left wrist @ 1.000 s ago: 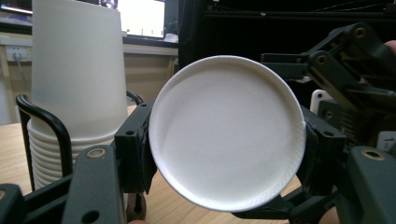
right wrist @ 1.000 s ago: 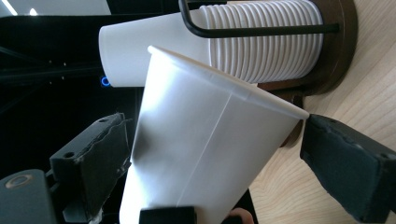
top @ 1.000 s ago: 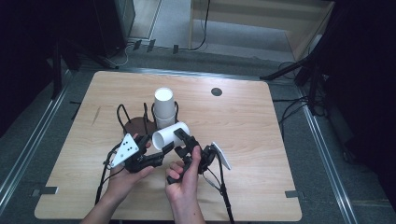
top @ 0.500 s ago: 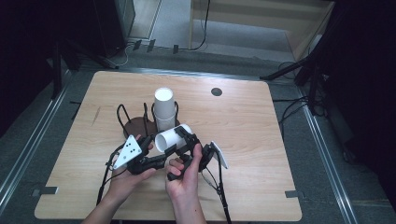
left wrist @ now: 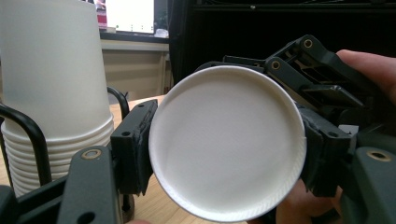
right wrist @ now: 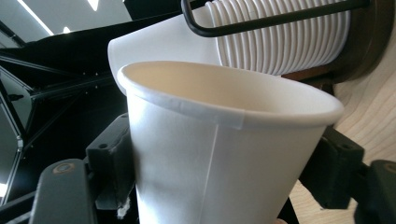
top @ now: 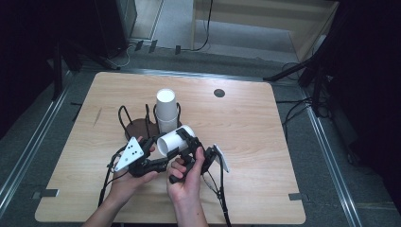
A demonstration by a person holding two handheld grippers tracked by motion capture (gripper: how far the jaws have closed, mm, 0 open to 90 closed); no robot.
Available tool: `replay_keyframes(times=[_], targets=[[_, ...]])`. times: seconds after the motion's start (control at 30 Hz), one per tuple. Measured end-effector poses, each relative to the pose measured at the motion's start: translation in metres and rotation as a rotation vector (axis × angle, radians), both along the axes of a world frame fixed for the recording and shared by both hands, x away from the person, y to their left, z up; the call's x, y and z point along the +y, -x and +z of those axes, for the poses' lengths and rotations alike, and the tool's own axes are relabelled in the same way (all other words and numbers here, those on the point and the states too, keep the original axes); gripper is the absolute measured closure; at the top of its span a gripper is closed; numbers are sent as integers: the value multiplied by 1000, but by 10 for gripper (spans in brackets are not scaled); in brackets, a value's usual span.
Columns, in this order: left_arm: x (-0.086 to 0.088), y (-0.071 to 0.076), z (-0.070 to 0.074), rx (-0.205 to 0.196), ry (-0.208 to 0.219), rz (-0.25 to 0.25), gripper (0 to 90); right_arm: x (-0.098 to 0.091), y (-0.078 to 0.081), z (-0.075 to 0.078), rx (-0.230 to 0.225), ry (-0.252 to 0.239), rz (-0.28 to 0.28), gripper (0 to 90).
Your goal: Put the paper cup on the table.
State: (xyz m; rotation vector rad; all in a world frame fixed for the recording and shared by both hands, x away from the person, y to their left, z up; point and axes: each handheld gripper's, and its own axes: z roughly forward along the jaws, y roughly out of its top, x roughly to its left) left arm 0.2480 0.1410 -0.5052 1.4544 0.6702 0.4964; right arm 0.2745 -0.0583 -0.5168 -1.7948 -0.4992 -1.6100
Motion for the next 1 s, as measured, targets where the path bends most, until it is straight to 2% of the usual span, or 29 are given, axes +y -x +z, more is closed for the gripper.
replay_keyframes(times=[0.07, 0.13, 0.17, 0.3, 0.4, 0.53, 0.6, 0.63, 0.8, 0.9, 1.0], targets=[[1, 2, 2, 2, -6, -6, 305, -1, 1, 1, -11, -3, -8, 258], [3, 4, 5, 1, -21, 19, 302, -2, 1, 2, -22, 1, -15, 270], [4, 5, 6, 7, -10, 22, 280, -3, 1, 3, -34, 8, -19, 272], [8, 4, 8, 106, 2, 18, 182, -8, 1, 5, -70, 55, -48, 277], [12, 2, 10, 171, -31, 19, 94, -13, 1, 7, -106, 101, -77, 283], [18, 0, 13, 227, -61, 10, 20, -20, 1, 10, -151, 177, -115, 290], [22, -1, 13, 235, -106, 19, 13, -23, 1, 10, -170, 218, -131, 293], [24, -2, 13, 246, -121, 24, 0, -24, 1, 11, -189, 249, -144, 294], [33, -5, 10, 286, -138, 39, 0, -27, 3, 12, -231, 362, -171, 295], [39, -6, 5, 294, -170, 73, 0, -29, 5, 14, -277, 502, -207, 296], [46, -8, 0, 307, -184, 97, 0, -30, 8, 18, -333, 654, -244, 299]])
